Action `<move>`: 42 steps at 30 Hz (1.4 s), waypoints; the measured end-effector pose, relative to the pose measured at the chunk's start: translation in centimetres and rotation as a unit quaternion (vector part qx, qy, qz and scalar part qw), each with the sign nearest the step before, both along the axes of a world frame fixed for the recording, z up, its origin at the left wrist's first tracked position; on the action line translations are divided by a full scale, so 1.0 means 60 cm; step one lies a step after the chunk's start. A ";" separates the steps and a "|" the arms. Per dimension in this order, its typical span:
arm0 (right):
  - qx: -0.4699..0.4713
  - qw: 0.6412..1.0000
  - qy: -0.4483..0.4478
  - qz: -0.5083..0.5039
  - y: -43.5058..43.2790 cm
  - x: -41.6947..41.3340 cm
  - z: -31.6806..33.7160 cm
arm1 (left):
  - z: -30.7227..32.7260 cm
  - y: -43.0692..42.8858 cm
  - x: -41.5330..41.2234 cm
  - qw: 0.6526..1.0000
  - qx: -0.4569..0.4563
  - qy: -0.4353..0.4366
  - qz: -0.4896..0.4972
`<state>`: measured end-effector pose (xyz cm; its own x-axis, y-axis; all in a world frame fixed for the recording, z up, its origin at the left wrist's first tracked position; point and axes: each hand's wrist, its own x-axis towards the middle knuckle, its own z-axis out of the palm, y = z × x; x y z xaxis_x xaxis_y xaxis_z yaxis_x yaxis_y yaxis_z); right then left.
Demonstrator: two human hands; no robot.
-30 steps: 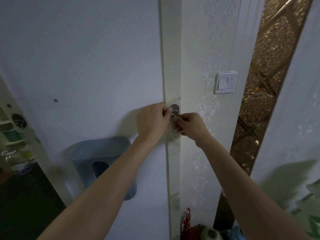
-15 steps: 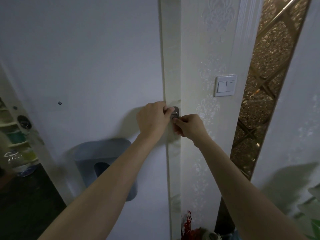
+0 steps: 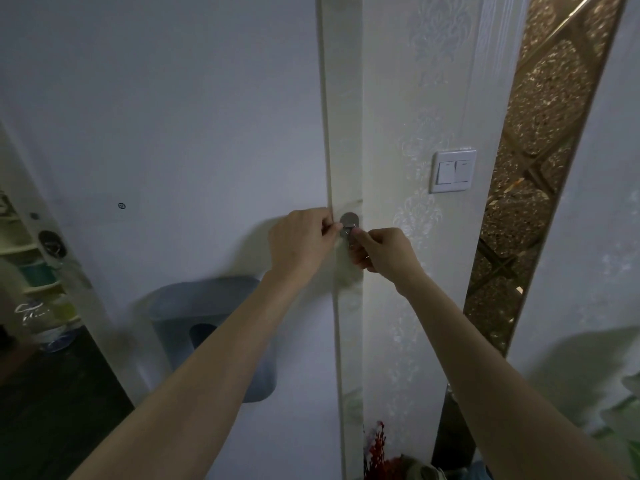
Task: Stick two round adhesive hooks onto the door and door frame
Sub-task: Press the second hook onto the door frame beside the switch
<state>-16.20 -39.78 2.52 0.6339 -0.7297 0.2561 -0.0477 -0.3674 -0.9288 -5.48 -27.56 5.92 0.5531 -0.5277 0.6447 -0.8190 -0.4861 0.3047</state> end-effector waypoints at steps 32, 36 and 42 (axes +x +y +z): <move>-0.145 0.989 0.037 -0.007 -0.025 0.006 -0.024 | -0.022 -0.003 -0.011 1.000 -0.019 -0.022 0.005; -0.087 0.996 0.007 0.010 -0.017 0.004 -0.020 | -0.011 -0.001 -0.008 1.000 0.001 -0.006 0.004; -0.055 0.997 0.058 -0.021 -0.017 0.017 0.006 | 0.004 -0.006 -0.016 0.999 0.007 -0.026 0.031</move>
